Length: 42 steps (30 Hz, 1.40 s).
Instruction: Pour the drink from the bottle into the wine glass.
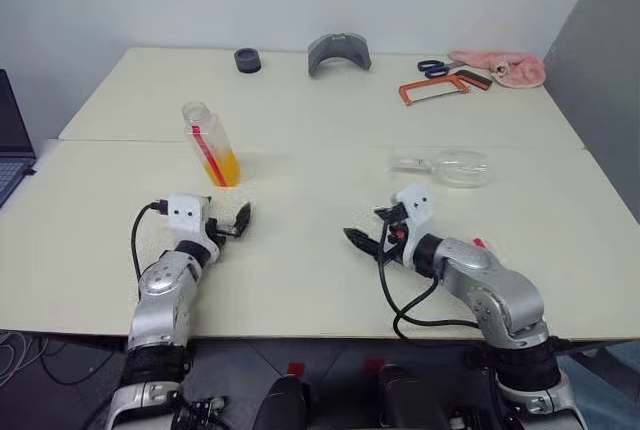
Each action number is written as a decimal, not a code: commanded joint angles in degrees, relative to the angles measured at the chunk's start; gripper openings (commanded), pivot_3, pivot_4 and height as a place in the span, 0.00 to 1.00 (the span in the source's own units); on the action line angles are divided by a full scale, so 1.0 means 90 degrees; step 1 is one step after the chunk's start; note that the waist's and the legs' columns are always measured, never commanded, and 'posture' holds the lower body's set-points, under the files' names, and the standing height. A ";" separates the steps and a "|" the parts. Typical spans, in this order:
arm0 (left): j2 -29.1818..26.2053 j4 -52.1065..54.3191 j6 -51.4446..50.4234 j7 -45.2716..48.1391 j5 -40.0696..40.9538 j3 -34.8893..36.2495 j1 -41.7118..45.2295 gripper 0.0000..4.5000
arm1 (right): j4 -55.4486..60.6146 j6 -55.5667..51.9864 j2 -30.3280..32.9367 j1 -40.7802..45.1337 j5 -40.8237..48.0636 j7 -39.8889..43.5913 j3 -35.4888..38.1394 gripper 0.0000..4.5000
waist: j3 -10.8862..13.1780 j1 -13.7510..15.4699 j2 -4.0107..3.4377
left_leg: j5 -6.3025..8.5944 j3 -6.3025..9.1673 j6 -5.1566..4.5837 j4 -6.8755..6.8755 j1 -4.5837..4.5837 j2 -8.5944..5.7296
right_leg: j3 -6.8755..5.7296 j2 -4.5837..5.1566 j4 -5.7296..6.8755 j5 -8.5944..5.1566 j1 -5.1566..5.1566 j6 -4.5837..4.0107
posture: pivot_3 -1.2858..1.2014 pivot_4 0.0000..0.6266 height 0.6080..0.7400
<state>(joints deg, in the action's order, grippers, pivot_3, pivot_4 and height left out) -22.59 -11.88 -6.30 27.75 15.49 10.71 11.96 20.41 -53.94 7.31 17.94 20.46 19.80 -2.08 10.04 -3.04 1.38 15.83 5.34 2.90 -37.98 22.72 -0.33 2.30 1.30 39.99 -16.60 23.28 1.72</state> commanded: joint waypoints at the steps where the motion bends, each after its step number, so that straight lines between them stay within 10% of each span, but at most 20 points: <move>1: -0.0245 0.1021 -0.0374 0.1056 0.0410 -0.0488 -0.0119 0.99 | -0.0319 -0.0025 -0.1277 0.0385 0.0702 -0.1489 0.1625 1.00 | 0.0001 0.0006 0.0000 | 0.0000 0.0000 0.0000 0.0002 -0.0002 0.0000 | 0.0000 -0.0001 0.0000 0.0000 -0.0001 0.0000 | 0.52 0.24 1.00; 9: -0.0646 0.1301 -0.0390 0.2148 0.0324 -0.1042 0.0283 0.99 | -0.1476 0.0784 -0.2587 0.1636 0.2142 -0.3293 0.3292 1.00 | 0.0001 0.0015 -0.0007 | -0.0001 -0.0019 0.0002 0.0005 -0.0005 -0.0003 | 0.0005 -0.0004 0.0000 0.0000 -0.0002 0.0000 | 0.52 0.24 1.00; 35: -0.0645 0.1010 -0.0126 0.2766 0.0087 -0.1383 0.0734 0.99 | -0.6291 0.4786 -0.2085 0.3805 0.3622 -0.3842 0.3920 1.00 | 0.0006 -0.0054 -0.0016 | 0.0000 -0.0077 -0.0001 0.0008 -0.0019 0.0004 | 0.0023 -0.0018 0.0002 0.0000 -0.0003 -0.0001 | 0.52 0.24 1.00; 42: -0.0651 0.0982 -0.0064 0.2824 0.0077 -0.1376 0.0729 1.00 | -0.6929 0.5149 -0.1998 0.4001 0.3744 -0.3609 0.4078 0.56 | 0.0005 -0.0062 -0.0016 | 0.0000 -0.0079 -0.0001 0.0009 -0.0021 0.0011 | 0.0025 -0.0018 0.0003 0.0000 -0.0003 -0.0001 | 0.52 0.24 1.00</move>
<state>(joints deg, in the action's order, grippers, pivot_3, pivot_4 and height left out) -28.10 -3.96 -8.08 53.08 16.22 -1.96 18.00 -40.86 -7.88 -7.57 51.59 52.98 -13.04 34.28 10.09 -3.59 1.24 15.83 4.63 2.89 -37.90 22.53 -0.23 2.53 1.14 40.01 -16.60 23.25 1.71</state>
